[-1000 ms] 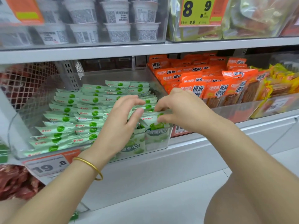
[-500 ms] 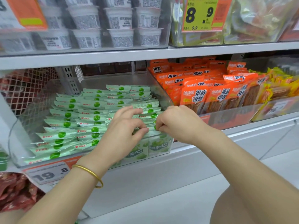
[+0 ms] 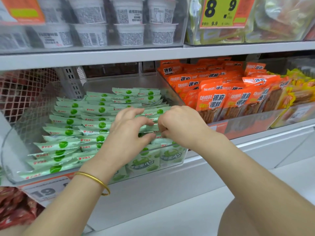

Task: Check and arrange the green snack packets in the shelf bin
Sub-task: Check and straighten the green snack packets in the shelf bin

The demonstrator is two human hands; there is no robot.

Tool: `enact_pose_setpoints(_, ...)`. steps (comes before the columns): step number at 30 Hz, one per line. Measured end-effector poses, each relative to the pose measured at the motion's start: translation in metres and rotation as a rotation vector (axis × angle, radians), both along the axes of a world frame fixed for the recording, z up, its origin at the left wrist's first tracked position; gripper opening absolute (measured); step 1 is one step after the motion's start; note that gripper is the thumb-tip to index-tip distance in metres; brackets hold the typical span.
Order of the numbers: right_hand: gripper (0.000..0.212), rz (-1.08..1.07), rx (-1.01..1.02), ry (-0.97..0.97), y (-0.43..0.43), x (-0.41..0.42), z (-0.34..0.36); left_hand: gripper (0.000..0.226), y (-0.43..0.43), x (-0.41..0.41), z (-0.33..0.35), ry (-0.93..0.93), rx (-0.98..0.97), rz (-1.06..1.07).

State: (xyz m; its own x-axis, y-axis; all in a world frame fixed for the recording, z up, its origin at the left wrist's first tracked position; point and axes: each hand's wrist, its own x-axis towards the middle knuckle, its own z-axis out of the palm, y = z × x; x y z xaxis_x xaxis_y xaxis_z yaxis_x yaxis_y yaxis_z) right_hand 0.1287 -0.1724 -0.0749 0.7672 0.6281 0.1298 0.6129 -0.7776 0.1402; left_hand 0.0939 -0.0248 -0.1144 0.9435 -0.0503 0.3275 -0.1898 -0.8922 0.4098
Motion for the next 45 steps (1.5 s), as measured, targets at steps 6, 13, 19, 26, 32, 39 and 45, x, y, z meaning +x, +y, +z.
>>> enact_pose_setpoints(6,0.008,-0.014,0.088,0.075,-0.003,0.001,-0.004,0.039,0.002,0.002,0.000,0.030,-0.002,0.007)
enact_pose_setpoints(13,0.006,0.045,0.544,-0.009,-0.017,0.000,0.008,0.026,0.003,-0.001,0.011,-0.093,-0.232,-0.062)
enact_pose_setpoints(19,0.013,0.149,1.160,0.120,-0.021,-0.001,0.016,0.023,-0.007,-0.014,0.031,-0.094,-0.763,-0.222)
enact_pose_setpoints(26,0.030,0.269,1.300,0.649,-0.016,-0.005,0.015,0.022,0.006,-0.015,0.037,-0.164,-1.100,-0.062)
enact_pose_setpoints(32,0.040,0.221,1.457,0.741,-0.012,0.001,0.011,0.065,0.013,-0.021,0.036,-0.064,-0.870,-0.372)
enact_pose_setpoints(39,0.037,0.207,1.516,0.829,-0.013,0.001,0.009,0.076,0.016,-0.027,0.037,0.041,-0.871,-0.459)
enact_pose_setpoints(45,0.034,0.197,1.558,0.859,-0.014,0.002,0.009,0.078,0.016,-0.027,0.037,0.025,-0.830,-0.432)
